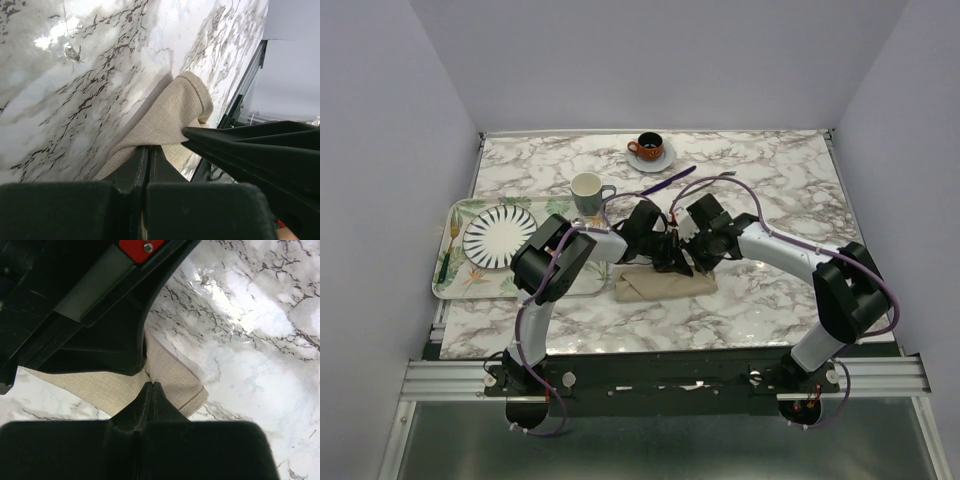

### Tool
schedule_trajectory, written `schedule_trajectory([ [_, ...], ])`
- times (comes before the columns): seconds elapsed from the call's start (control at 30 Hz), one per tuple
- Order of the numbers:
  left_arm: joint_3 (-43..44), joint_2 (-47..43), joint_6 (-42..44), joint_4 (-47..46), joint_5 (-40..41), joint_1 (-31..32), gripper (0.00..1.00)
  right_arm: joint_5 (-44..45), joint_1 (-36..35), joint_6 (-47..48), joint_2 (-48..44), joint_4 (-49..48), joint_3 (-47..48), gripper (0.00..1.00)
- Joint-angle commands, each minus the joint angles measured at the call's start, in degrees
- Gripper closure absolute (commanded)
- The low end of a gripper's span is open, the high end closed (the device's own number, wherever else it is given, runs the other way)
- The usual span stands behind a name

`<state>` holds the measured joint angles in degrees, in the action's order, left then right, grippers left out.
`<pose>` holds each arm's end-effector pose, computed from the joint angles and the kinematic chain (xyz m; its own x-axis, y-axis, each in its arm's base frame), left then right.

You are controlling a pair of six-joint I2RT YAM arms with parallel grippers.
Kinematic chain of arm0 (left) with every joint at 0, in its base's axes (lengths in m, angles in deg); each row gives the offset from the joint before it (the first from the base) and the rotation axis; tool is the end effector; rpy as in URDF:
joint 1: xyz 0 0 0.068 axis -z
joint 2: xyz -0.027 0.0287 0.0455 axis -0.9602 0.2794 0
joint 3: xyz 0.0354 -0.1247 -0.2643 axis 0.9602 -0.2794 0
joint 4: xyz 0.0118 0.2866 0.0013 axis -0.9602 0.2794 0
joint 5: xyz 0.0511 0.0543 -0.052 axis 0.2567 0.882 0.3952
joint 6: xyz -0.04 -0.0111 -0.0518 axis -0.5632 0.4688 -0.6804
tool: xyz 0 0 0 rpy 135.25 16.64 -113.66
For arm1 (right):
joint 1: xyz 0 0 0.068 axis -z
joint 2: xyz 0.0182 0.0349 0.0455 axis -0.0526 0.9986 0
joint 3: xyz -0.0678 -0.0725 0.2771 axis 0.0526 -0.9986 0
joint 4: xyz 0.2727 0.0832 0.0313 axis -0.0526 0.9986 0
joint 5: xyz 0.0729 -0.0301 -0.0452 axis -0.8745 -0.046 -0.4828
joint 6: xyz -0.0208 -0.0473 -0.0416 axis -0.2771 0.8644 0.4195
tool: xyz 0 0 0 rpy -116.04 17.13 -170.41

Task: Fold the napkin into a case and place the utensils inside
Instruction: Stuff the smaller-rectangle-folded napkin into the folded napkin.

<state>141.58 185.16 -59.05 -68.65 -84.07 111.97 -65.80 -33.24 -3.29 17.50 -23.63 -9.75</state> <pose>0.3243 -0.2999 0.1006 -0.9872 0.0571 -0.1493 0.1579 0.4923 -0.8560 0.2794 0.2099 0.1861 -0.6124 -0.6619 -0.4323 -0.7325 0.6808 -0.0047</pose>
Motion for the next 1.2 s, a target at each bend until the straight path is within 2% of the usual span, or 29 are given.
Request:
schedule_trajectory([
  [0.0, 2.4, 0.6, -0.4, 1.7, -0.2, -0.1, 1.00, -2.8, 0.1, -0.2, 3.3, 1.9, 1.1, 0.99],
  [0.27, 1.5, 0.5, -3.4, 0.4, -0.9, -0.8, 0.99, 1.0, 0.3, -0.8, 7.8, 1.8, 0.9, 0.99],
  [0.37, -0.2, -1.3, -3.8, 0.0, -1.6, -1.6, 0.86, 2.2, 0.5, -1.0, 8.7, 2.0, 0.4, 0.99],
  [0.4, -1.1, -1.8, -3.9, 0.1, -1.8, -2.0, 0.80, 2.3, 0.6, -1.1, 8.7, 2.0, 0.2, 0.99],
  [0.43, -1.6, -3.0, -3.7, 0.3, -1.9, -2.6, 0.70, 2.5, 0.6, -1.1, 8.8, 2.0, -0.1, 0.99],
  [0.57, -2.8, -5.9, -1.2, 2.9, -3.8, -4.7, 0.63, 2.5, 0.6, -0.8, 8.7, 2.1, -0.1, 0.99],
  [0.67, -3.6, -8.9, 3.9, 8.3, -5.2, -6.4, 0.59, 2.6, 0.6, -0.5, 8.7, 2.1, -0.1, 0.99],
  [0.9, -4.2, -13.0, 20.3, 28.5, -6.6, -9.1, 0.56, 2.3, 0.6, -0.2, 8.0, 2.1, 0.1, 0.99],
  [0.97, -4.1, -13.3, 23.5, 30.7, -6.3, -9.4, 0.55, 2.2, 0.6, -0.2, 7.9, 2.1, 0.4, 0.99],
  [1.17, -4.2, -12.5, 25.1, 30.9, -6.1, -9.5, 0.53, 1.3, 0.6, -0.1, 7.4, 2.1, 0.9, 0.99],
])
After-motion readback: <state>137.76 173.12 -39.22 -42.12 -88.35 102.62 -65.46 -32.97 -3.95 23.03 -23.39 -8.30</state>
